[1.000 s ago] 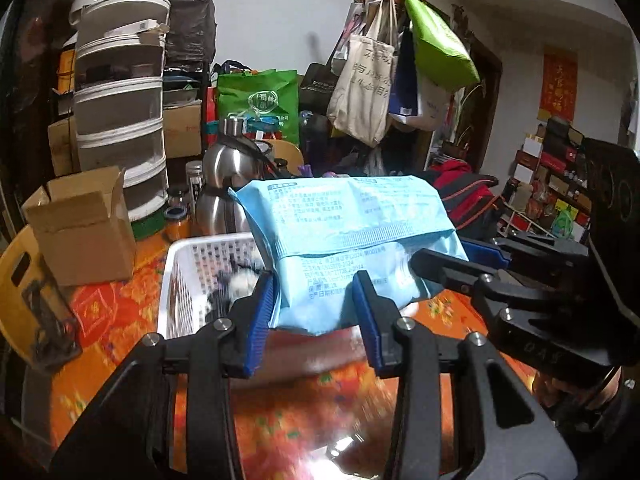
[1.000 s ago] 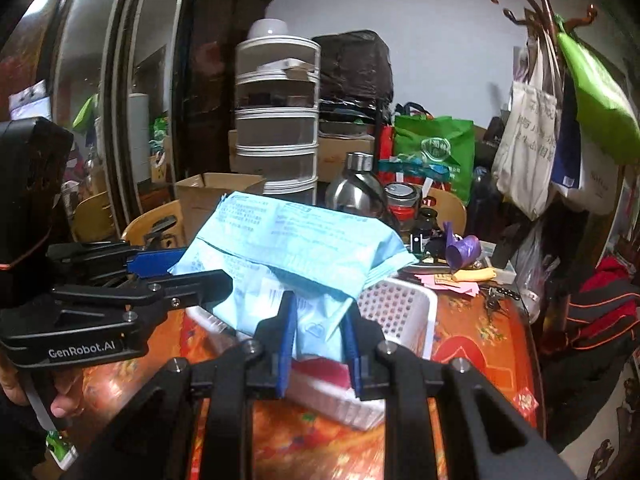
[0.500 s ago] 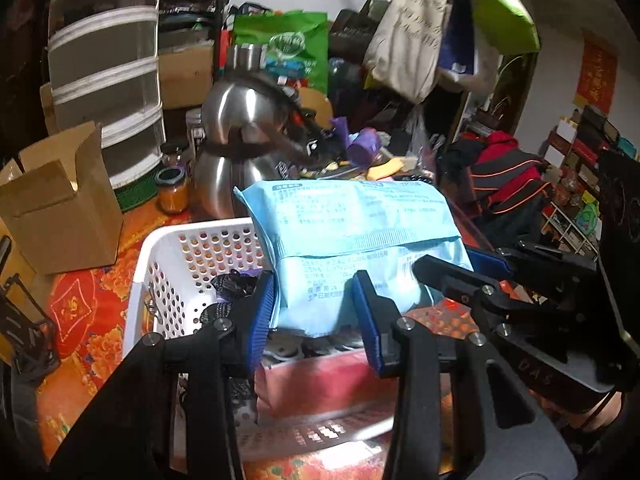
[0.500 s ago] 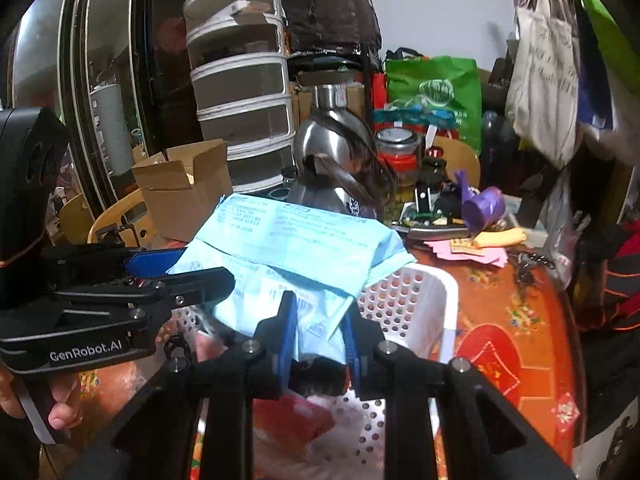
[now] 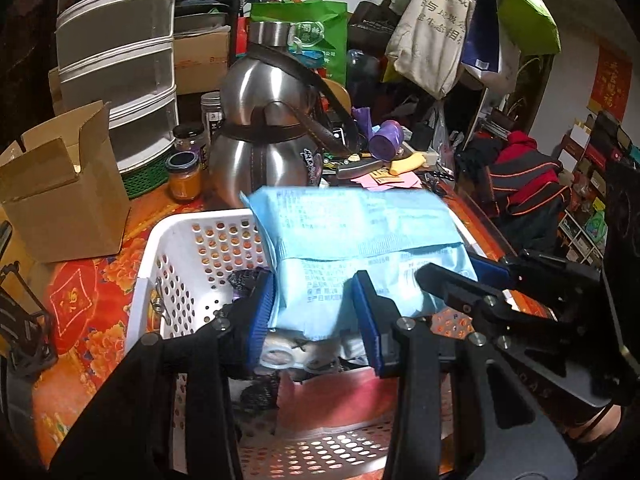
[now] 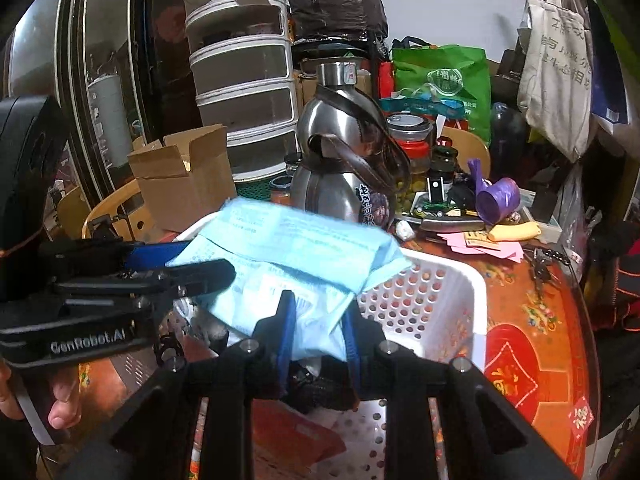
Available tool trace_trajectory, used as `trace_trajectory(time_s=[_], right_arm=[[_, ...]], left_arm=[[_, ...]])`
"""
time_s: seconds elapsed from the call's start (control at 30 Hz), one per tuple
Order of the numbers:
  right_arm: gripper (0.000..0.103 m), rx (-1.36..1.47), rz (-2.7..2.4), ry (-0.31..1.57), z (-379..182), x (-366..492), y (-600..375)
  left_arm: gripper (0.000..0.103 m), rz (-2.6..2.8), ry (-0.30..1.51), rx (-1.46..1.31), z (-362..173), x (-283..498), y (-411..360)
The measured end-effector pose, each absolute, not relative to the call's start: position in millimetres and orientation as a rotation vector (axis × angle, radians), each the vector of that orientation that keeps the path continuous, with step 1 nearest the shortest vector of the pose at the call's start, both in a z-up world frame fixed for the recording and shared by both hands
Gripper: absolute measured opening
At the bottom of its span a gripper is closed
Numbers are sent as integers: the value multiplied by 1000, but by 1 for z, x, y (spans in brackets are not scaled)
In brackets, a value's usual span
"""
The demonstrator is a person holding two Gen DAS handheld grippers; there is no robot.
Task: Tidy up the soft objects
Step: 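Carry the blue wipes pack into the white basket and open both grippers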
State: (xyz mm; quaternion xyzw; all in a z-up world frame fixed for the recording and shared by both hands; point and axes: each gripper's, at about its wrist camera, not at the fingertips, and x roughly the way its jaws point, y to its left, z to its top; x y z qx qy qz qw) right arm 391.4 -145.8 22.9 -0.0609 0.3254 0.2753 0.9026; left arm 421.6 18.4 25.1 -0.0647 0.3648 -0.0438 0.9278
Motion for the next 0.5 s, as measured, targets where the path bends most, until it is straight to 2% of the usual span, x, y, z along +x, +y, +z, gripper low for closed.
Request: trace_trajectory(time_s=[0.03,0.07,0.1,0.13,0.17,0.2,0.3,0.37,0.5], right_arm=[[26,-139,550,676,22,391,-145],[33,-164,522,689,20,391,-144],[38,-188,496,693,19,390,-144],[56,-205,471,693,18,388,-145],[79,-208,452,688,19,387,-148],[85,-200,432,670,21,383,-152],[90,-130,455,652,28,370,-168],[102,-98,459,657,31,360,-174],[103,-78,488,656,30,335,-180]], left_arm=[[47,-80,743,-137,24,421,21],[52,-78,747,-145,22,422,24],[62,-67,753,-152,20,421,28],[71,-51,747,-156,20,419,32],[73,-35,737,-154,21,415,35],[77,-18,721,-149,22,410,38],[85,-2,699,-157,27,396,46],[86,-3,683,-148,29,382,48],[89,22,637,-101,30,349,45]])
